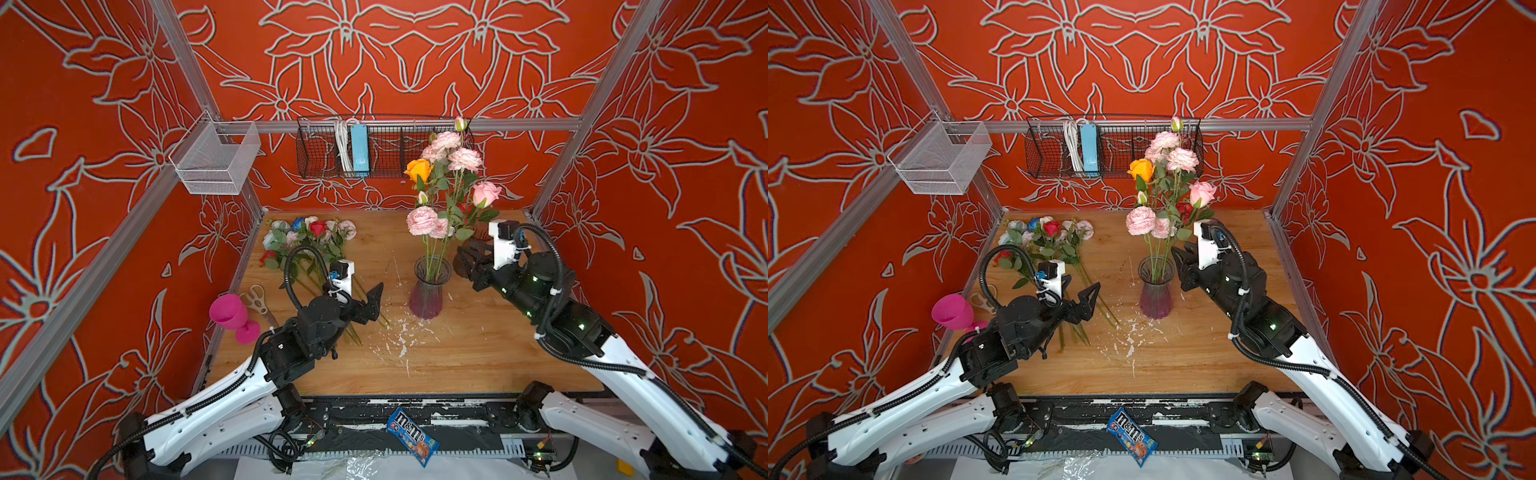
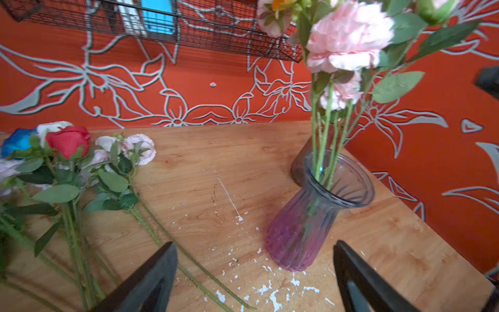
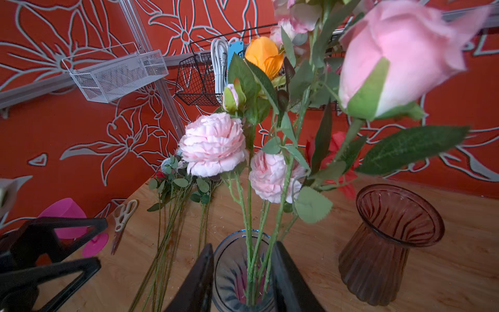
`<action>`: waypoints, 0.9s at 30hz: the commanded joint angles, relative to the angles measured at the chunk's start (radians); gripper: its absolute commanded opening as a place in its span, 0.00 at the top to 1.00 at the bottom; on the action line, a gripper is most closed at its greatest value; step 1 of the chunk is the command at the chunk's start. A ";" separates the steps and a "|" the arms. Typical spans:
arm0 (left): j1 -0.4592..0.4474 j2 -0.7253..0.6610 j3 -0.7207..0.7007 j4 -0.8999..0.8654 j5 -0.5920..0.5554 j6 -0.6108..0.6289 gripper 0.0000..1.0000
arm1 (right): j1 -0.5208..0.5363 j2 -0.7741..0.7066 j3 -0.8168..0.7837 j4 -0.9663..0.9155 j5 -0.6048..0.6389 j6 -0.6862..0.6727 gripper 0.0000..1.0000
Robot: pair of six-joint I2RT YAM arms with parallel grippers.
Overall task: Arrange flowers in a vase
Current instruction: Place the flower in the vase, then pick up the flower from the flowers.
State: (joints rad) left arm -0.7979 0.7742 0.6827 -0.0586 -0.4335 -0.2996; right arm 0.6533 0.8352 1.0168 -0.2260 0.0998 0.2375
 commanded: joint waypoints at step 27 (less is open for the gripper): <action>0.547 0.969 0.493 -0.293 0.394 -0.315 0.51 | -0.006 -0.157 -0.328 0.033 0.078 0.105 0.63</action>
State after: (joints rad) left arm -0.2432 1.6985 1.1282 -0.3454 -0.0860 -0.5999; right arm 0.6533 0.6727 0.7109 -0.2184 0.1535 0.3286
